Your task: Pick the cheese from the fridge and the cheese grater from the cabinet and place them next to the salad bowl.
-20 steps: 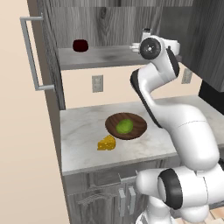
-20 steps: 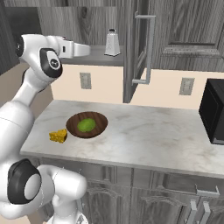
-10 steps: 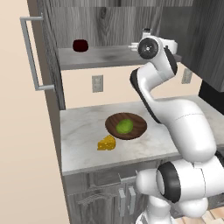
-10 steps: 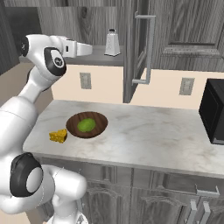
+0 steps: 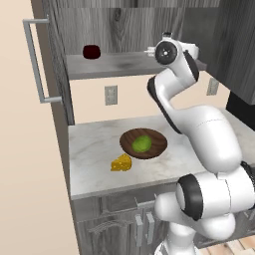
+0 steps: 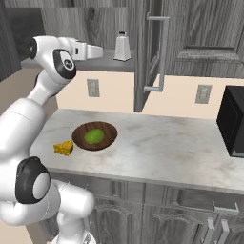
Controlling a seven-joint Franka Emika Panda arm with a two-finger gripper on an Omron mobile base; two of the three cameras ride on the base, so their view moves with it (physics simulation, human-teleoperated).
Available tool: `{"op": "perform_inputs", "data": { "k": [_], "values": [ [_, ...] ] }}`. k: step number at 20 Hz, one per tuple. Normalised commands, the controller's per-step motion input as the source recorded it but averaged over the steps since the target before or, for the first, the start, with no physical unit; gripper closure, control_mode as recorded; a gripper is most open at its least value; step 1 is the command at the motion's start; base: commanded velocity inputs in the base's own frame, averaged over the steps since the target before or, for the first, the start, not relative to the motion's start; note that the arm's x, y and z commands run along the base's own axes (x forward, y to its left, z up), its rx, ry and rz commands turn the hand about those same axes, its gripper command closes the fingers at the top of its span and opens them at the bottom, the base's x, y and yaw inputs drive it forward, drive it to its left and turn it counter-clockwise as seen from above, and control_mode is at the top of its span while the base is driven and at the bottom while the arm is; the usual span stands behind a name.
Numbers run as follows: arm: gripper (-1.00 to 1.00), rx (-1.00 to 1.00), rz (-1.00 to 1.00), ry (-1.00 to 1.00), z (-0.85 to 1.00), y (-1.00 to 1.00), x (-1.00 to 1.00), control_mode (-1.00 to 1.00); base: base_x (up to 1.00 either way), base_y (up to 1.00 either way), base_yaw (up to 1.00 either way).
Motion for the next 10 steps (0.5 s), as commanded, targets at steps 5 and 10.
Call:
{"op": "perform_inputs", "data": {
  "k": [5, 10],
  "values": [
    [-1.00, 0.00, 0.00, 0.00, 0.00, 0.00, 0.27, -1.00, 0.00, 0.00, 0.00],
    [-1.00, 0.00, 0.00, -0.01, 0.00, 0.00, 0.27, -1.00, 0.00, 0.00, 0.00]
  ]
}}
